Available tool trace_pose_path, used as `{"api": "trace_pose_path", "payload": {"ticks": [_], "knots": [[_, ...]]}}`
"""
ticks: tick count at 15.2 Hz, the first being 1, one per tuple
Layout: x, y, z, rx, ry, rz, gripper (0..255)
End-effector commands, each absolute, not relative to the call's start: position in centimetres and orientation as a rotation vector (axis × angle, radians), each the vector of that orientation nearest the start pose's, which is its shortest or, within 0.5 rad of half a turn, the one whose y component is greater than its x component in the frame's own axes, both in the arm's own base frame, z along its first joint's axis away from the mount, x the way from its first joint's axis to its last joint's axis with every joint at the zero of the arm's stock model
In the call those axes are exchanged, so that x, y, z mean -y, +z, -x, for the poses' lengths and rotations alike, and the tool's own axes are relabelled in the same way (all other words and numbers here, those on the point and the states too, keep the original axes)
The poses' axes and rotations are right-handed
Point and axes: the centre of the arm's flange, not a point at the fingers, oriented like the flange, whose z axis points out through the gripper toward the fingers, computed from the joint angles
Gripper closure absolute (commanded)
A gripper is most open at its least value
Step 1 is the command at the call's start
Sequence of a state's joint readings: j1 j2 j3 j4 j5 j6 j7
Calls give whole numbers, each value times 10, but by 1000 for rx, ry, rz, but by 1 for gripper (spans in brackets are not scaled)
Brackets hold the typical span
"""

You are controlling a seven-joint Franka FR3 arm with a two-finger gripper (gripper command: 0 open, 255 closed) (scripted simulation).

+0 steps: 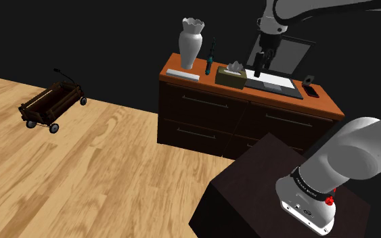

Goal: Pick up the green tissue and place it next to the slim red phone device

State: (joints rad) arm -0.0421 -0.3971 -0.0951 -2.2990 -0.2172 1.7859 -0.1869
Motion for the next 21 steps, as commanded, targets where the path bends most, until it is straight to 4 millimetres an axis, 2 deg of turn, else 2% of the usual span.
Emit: {"api": "trace_pose_path", "payload": {"ticks": [1,11,21], "knots": [[90,481,-430,248,241,3313,0],[149,430,-516,514,278,3458,0],[202,387,-609,810,317,3576,0]]}}
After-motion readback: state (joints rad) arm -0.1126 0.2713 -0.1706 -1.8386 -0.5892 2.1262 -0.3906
